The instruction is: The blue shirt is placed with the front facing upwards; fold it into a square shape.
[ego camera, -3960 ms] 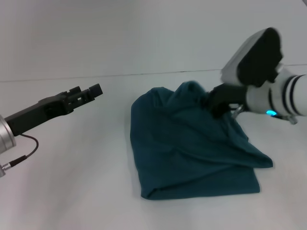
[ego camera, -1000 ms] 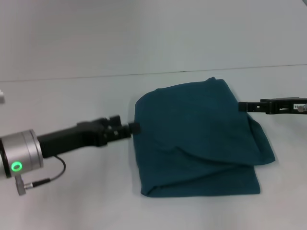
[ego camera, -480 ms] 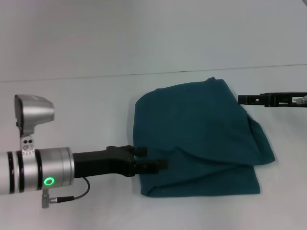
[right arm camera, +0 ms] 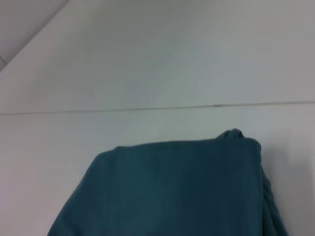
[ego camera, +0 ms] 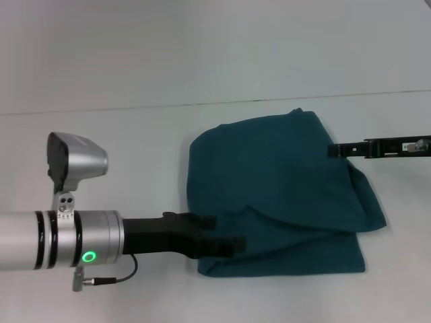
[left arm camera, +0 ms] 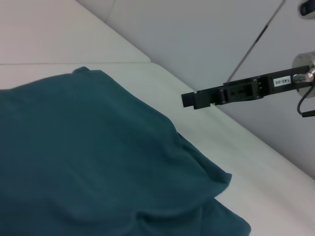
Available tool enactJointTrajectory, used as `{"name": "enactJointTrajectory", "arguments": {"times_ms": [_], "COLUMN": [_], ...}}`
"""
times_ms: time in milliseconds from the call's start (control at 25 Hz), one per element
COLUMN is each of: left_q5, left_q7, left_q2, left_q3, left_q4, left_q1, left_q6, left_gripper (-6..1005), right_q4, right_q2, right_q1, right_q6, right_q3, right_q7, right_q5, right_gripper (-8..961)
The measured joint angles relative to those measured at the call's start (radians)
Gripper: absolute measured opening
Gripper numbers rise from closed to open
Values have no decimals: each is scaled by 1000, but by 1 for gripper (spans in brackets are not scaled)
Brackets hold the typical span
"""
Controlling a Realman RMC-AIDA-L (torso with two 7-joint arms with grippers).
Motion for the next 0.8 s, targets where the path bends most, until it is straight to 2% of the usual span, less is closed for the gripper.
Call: {"name": "enactJointTrajectory", "arguments": {"times_ms": [360, 800], "left_q5": [-2, -7], "left_q7": [0, 0], "left_q2": [-2, -3], "left_q3": [30, 82], "left_q4": [-13, -33], "left_q1": [-23, -37], "left_q6": [-28, -73], "left_gripper": [923, 923], "right_q4": [38, 72], "right_q2": [-7, -1], "right_q1": [17, 42], "right_q6": [4, 34], "right_q3": [0, -1], "right_q7": [7, 2], "right_q5": [-18, -33], "right_gripper": [904, 897]}}
